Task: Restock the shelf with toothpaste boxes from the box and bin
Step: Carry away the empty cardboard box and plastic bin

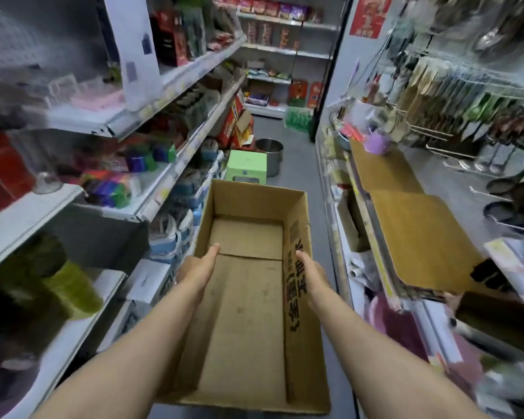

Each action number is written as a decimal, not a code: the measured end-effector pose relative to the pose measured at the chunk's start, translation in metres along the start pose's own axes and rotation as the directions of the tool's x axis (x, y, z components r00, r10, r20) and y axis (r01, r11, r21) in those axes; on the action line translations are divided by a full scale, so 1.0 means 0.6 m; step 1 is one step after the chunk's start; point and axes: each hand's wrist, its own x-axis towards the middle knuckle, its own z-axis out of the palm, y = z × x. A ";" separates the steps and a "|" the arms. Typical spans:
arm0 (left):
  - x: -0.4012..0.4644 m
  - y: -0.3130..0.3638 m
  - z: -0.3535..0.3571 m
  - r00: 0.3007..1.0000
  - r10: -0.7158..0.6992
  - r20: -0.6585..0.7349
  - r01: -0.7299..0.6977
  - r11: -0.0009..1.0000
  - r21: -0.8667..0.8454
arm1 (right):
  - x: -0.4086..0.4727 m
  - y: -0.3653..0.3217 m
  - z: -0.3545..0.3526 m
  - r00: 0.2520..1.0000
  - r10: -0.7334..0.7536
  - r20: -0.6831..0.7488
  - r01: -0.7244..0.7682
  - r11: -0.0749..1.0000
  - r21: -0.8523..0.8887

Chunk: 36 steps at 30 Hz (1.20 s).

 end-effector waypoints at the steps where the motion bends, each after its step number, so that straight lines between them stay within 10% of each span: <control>1: 0.036 0.036 0.010 1.000 0.015 0.001 -0.015 1.000 0.015 | 0.038 -0.030 0.015 1.000 0.016 -0.014 -0.016 1.000 -0.007; 36: 1.173 0.881 0.407 0.997 -0.057 -0.061 0.059 0.997 0.038 | 1.257 -0.785 0.362 0.998 0.040 0.052 -0.037 0.998 -0.058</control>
